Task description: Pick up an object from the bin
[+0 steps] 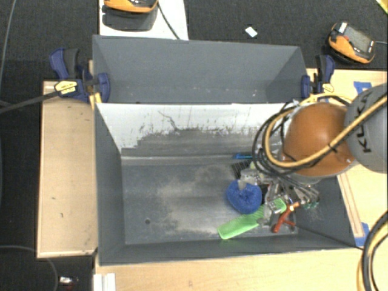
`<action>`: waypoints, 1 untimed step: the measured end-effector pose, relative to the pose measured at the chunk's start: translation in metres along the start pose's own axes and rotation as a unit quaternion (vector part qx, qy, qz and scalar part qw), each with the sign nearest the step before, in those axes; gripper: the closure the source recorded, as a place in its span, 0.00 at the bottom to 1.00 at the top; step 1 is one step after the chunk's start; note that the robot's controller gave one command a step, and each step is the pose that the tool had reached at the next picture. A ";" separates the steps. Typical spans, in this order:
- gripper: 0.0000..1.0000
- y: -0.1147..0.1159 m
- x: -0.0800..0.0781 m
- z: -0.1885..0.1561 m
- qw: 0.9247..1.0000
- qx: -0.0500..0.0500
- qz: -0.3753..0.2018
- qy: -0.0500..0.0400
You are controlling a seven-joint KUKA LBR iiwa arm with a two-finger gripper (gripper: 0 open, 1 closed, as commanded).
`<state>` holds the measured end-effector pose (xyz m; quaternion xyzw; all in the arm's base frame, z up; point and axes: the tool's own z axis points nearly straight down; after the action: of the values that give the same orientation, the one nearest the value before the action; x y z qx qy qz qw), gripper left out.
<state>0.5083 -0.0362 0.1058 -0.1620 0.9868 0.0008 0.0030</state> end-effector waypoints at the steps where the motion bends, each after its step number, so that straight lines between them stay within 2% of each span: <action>1: 0.00 -0.036 -0.033 0.033 1.000 0.000 -0.011 -0.009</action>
Offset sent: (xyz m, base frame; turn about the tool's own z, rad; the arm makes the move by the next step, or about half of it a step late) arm -0.0201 -0.0775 -0.0358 0.0570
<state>0.5512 -0.0591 0.0730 -0.1727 0.9849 0.0024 0.0116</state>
